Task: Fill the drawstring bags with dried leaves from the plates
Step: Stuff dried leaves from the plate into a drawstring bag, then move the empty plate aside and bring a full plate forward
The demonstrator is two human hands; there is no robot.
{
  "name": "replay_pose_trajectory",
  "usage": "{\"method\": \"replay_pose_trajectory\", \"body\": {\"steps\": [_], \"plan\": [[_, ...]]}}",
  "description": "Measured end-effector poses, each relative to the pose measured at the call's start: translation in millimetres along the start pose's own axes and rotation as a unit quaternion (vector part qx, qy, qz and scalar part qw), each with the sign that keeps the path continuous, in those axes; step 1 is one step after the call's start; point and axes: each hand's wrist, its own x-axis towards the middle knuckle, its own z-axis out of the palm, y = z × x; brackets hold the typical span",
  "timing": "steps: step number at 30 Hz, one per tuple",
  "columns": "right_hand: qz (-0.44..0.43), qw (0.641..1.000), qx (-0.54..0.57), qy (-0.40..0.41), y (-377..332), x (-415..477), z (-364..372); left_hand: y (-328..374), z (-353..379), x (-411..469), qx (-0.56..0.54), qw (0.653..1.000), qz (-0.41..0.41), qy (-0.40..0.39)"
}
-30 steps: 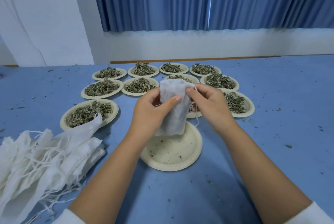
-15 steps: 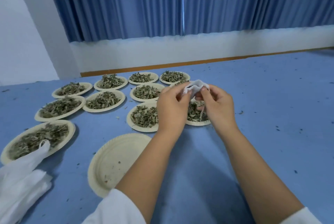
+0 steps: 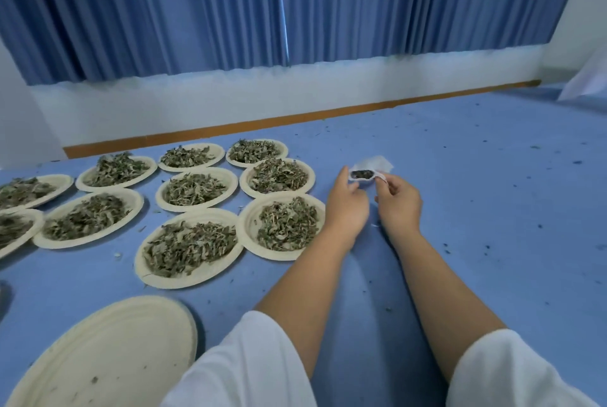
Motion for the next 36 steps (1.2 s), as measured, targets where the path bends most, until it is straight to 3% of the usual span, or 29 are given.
{"method": "replay_pose_trajectory", "body": {"steps": [5, 11, 16, 23, 28, 31, 36], "plan": [[0.015, 0.990, -0.127, -0.061, 8, 5, 2, -7, 10, -1, 0.012, 1.000, -0.021, -0.019], [0.038, 0.986, -0.145, -0.072, 4, -3, 2, -17, 7, -9, 0.012, 0.999, -0.019, -0.029], [0.001, 0.982, -0.186, -0.017, -14, -21, 2, -10, -4, -24, -0.046, 0.998, -0.020, -0.032], [-0.124, 0.974, -0.166, -0.091, -70, -83, 24, 5, -77, -64, -0.058, 0.997, 0.010, 0.042], [-0.196, 0.944, -0.220, -0.150, -113, -149, 49, 0, -155, -110, 0.023, 0.994, 0.023, 0.101], [-0.220, 0.934, -0.193, -0.206, -138, -191, 65, -7, -201, -135, 0.087, 0.985, 0.038, 0.145], [-0.245, 0.890, -0.224, -0.312, -168, -241, 95, -19, -281, -185, 0.301, 0.928, 0.023, 0.220]]}}
